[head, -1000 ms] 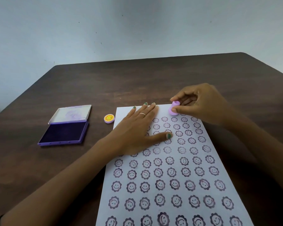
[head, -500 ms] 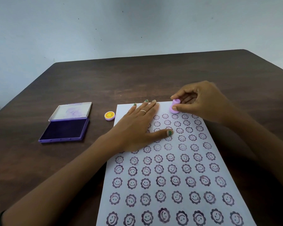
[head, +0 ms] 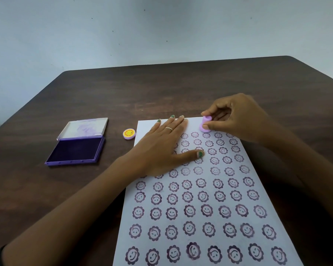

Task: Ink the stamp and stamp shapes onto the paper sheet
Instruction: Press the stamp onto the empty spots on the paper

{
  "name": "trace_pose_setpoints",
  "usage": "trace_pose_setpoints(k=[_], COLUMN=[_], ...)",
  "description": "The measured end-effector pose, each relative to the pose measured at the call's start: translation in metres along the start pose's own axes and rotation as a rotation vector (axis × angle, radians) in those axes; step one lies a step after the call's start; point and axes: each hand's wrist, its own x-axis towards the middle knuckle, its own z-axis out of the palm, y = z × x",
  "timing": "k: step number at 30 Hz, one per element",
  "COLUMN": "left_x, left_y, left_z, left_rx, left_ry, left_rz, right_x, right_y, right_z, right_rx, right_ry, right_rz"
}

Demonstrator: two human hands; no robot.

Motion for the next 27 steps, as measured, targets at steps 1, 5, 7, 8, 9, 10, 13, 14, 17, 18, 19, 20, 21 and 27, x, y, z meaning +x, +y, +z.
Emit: trace_pose_setpoints(k=[1,5,7,8,9,10,13,14,17,18,19,20,21,27], left_x=[0.0002,0.0011,0.0011,0.001,0.0009,0.0008,0.0013,0.0016,0.002,0.002,0.0019,0.0019,0.0018,0.0008], left_y=[0.0001,-0.0005,-0.0009,-0.001,-0.001,-0.001,-0.0017,-0.0021,-0.003,-0.003,-0.0028,-0.0027,-0.0027,-0.0022], left_z=[0.0001,0.001,0.0018,0.0019,0.0022,0.0025,0.0029,0.0033,0.0036,0.0036,0.0039,0.004,0.004,0.0049], left_rx=[0.001,0.006,0.01,0.01,0.007,0.004,0.004,0.006,0.009,0.009,0.008,0.008,0.007,0.004], left_ry=[0.0,-0.002,-0.001,0.001,0.003,0.006,0.008,0.009,0.012,0.013,0.014,0.014,0.015,0.025], left_rz=[0.001,0.002,0.002,0.004,0.006,0.007,0.005,0.005,0.007,0.009,0.011,0.011,0.01,0.01], right_x=[0.0002,0.0017,0.0031,0.0039,0.0046,0.0049,0.006,0.0065,0.0083,0.0087,0.0087,0.0082,0.0076,0.0067], right_y=[-0.0009,-0.0037,-0.0042,-0.0045,-0.0048,-0.0052,-0.0069,-0.0073,-0.0087,-0.0089,-0.0091,-0.0092,-0.0093,-0.0105], right_z=[0.0006,0.0019,0.0021,0.0024,0.0028,0.0034,0.0023,0.0018,0.0022,0.0031,0.0038,0.0047,0.005,0.0059], right_rx=[-0.011,-0.046,-0.07,-0.086,-0.1,-0.112,-0.115,-0.112,-0.119,-0.122,-0.125,-0.128,-0.132,-0.131], right_ry=[0.0,0.004,-0.009,-0.017,-0.021,-0.021,-0.014,-0.018,-0.041,-0.043,-0.038,-0.03,-0.021,-0.023], right_rz=[0.004,0.023,0.025,0.024,0.025,0.028,0.056,0.065,0.076,0.076,0.076,0.078,0.08,0.082])
